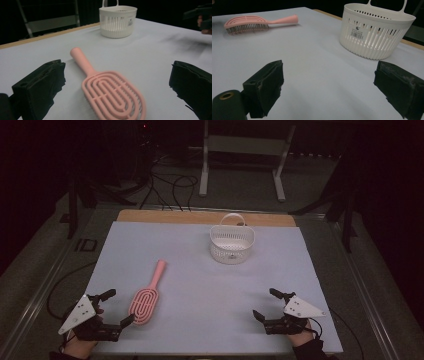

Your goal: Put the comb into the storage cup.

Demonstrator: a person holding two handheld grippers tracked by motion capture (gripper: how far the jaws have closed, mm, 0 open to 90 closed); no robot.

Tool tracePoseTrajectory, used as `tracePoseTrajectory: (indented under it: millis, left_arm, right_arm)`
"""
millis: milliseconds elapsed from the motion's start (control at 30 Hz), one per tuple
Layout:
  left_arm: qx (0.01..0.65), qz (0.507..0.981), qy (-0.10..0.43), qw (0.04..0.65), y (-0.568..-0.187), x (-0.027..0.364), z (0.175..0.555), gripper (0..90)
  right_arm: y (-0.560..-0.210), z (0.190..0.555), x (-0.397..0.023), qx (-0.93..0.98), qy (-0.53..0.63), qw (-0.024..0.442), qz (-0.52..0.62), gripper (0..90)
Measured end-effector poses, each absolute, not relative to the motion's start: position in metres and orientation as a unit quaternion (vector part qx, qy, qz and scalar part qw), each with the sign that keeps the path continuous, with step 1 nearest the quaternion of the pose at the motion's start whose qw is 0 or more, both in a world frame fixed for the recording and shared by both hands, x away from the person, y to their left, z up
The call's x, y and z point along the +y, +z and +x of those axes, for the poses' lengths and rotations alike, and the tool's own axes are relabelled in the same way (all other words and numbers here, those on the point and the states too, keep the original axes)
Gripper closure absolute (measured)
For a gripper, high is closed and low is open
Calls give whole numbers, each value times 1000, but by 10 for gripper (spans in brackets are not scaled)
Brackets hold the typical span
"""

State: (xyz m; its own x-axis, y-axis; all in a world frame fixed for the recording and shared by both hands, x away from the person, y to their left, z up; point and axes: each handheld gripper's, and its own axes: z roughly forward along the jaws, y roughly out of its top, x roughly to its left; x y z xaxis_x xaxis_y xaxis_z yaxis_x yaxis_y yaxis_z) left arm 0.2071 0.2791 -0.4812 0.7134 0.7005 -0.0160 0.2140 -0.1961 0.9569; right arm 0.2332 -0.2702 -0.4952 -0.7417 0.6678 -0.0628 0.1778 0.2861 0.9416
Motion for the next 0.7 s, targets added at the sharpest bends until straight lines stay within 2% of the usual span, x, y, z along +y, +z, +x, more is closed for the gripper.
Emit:
tracePoseTrajectory:
  millis: [700]
  left_arm:
    - [264, 759, 204, 559, -443, 264, 221, 0]
  right_arm:
    - [-493, 233, -271, 759, 543, 228, 279, 88]
